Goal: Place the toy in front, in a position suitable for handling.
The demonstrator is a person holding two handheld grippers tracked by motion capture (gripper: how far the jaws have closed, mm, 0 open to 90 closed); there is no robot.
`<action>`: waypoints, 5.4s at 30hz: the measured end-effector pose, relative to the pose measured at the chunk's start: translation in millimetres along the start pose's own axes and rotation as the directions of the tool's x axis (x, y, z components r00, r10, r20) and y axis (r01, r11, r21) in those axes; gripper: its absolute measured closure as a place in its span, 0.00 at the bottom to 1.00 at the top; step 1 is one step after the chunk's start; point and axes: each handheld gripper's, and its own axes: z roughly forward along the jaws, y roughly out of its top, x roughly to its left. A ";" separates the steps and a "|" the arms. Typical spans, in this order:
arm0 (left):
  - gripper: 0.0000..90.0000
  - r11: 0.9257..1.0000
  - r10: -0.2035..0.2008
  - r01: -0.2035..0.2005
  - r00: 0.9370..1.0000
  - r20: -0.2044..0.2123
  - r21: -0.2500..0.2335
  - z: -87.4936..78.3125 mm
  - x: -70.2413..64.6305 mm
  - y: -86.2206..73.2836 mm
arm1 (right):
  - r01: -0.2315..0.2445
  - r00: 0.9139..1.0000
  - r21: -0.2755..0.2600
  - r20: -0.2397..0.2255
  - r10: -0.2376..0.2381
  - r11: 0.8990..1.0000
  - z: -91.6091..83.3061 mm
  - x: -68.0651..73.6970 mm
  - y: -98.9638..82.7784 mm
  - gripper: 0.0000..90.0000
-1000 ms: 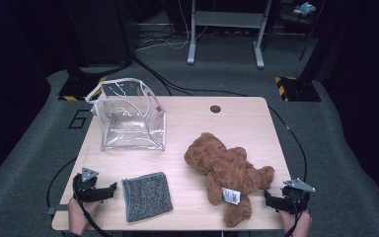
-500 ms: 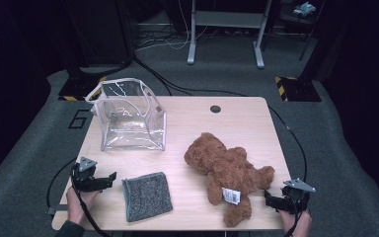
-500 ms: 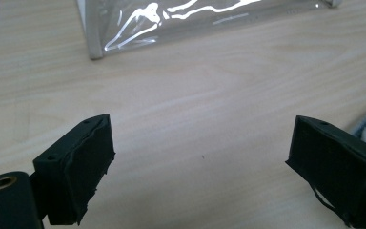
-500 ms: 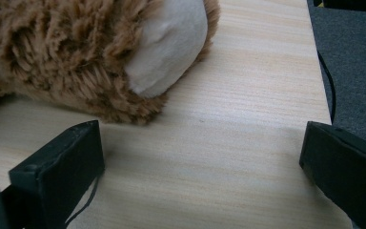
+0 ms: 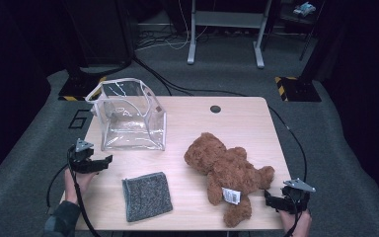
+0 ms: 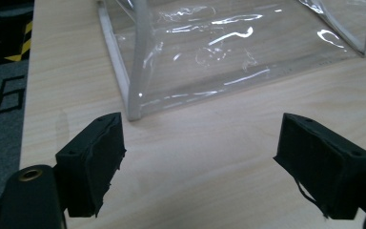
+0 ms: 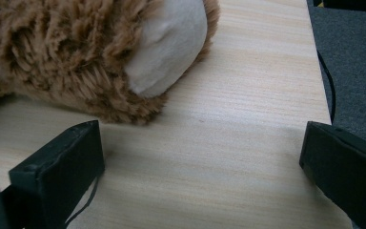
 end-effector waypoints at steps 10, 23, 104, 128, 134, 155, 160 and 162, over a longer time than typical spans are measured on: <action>0.26 1.000 -0.003 0.003 0.999 -0.040 -0.003 17.9 16.7 31.5 | 0.000 1.000 0.000 0.000 0.000 1.000 0.1 0.0 0.1 0.00; 0.37 0.999 -0.036 0.035 0.993 -0.113 -0.016 45.6 29.5 59.4 | -0.003 1.000 0.002 0.000 0.003 1.000 0.0 0.3 0.1 0.00; 0.16 0.994 -0.006 0.010 0.999 0.036 -0.113 3.6 -65.6 46.4 | -0.005 1.000 -0.001 0.005 0.005 1.000 -0.1 -0.1 -0.2 0.00; 0.85 0.992 0.056 -0.043 0.993 0.106 -0.120 50.1 -57.5 63.1 | -0.004 1.000 -0.001 0.005 0.004 1.000 0.0 -0.2 -0.2 0.00; 0.85 0.993 0.063 -0.052 0.993 0.099 -0.101 56.1 -49.1 71.6 | -0.004 1.000 -0.002 0.006 0.004 1.000 -0.1 -0.2 -0.2 0.00; 0.85 0.997 0.036 -0.032 0.997 0.065 -0.068 73.6 -36.5 92.3 | -0.004 1.000 0.000 0.005 0.004 1.000 -0.1 -0.3 -0.2 0.00; 0.85 0.998 0.036 -0.033 0.998 0.053 -0.056 79.8 -34.7 100.4 | -0.004 1.000 0.000 0.006 0.004 1.000 -0.1 -0.3 -0.2 0.00; 0.85 0.998 0.024 -0.022 0.998 0.053 -0.053 81.5 -33.7 103.1 | -0.004 1.000 0.000 0.005 0.004 1.000 -0.1 -0.3 -0.2 0.00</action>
